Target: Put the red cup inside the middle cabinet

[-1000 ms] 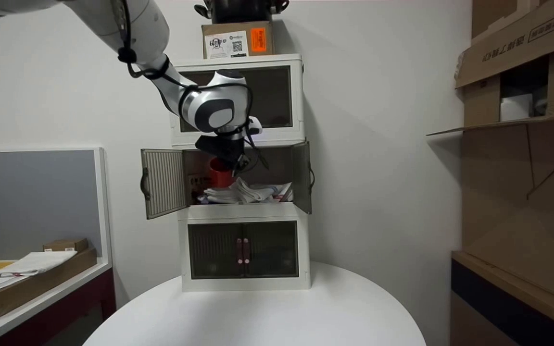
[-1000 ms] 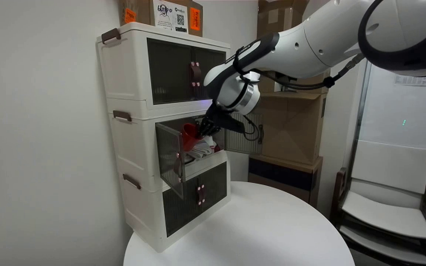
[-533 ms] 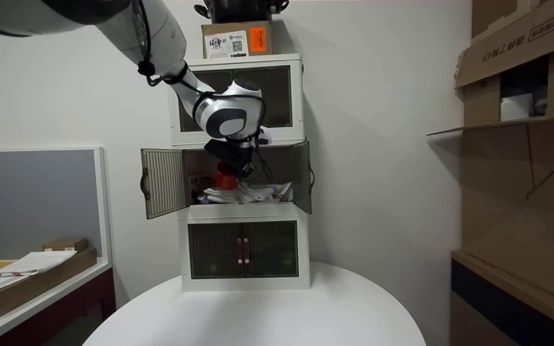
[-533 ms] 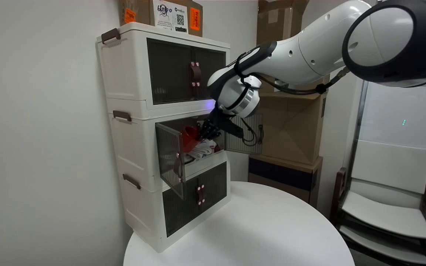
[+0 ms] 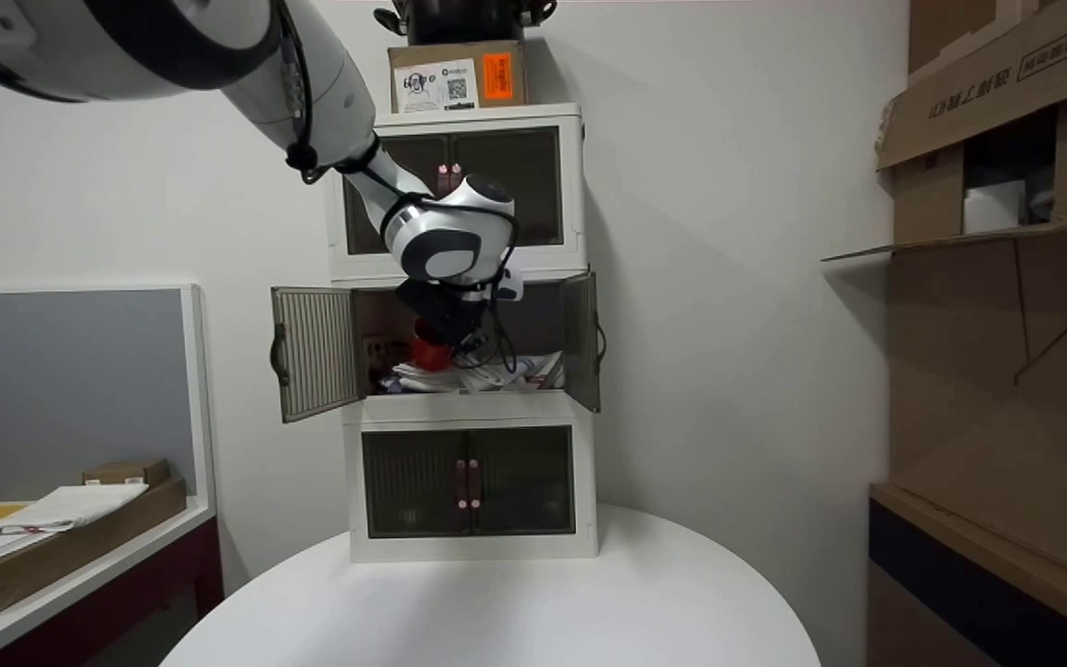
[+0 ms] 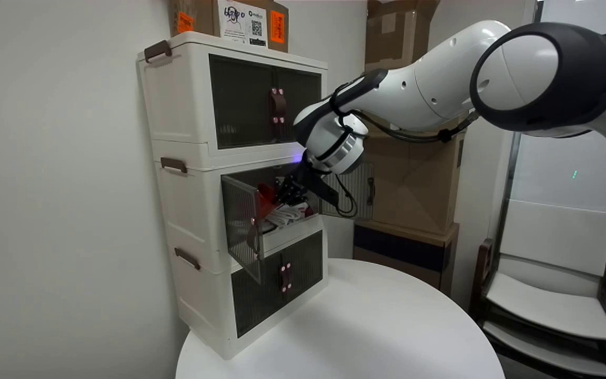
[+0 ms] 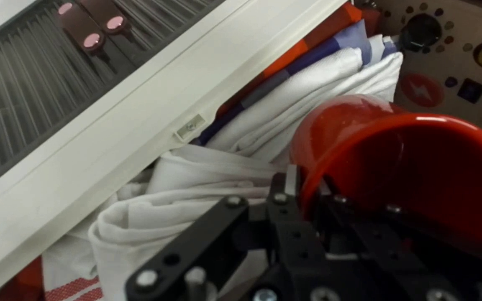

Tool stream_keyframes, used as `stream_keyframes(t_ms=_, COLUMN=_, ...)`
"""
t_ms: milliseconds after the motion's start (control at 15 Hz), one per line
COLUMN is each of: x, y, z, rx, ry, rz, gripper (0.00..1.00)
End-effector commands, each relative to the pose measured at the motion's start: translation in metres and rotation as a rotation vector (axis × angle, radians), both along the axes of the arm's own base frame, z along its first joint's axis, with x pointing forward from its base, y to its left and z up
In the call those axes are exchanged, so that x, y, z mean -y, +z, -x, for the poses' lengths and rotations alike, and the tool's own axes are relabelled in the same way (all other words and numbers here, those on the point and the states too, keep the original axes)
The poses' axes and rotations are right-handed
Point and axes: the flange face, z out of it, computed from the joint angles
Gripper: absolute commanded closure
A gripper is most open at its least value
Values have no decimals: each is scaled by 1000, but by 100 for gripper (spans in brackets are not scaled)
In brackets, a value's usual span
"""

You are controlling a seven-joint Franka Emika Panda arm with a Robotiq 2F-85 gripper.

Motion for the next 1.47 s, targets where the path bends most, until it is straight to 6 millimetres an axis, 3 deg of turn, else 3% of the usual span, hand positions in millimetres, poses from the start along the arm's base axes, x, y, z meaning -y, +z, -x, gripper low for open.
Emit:
stream_keyframes(t_ms=0, x=-7, y=5, z=-14, rx=20, ry=20, rz=-69, gripper=98)
stream_keyframes(t_ms=1400, x=-43, y=-21, z=-48, rx=-15, ry=79, rz=-140, gripper=98)
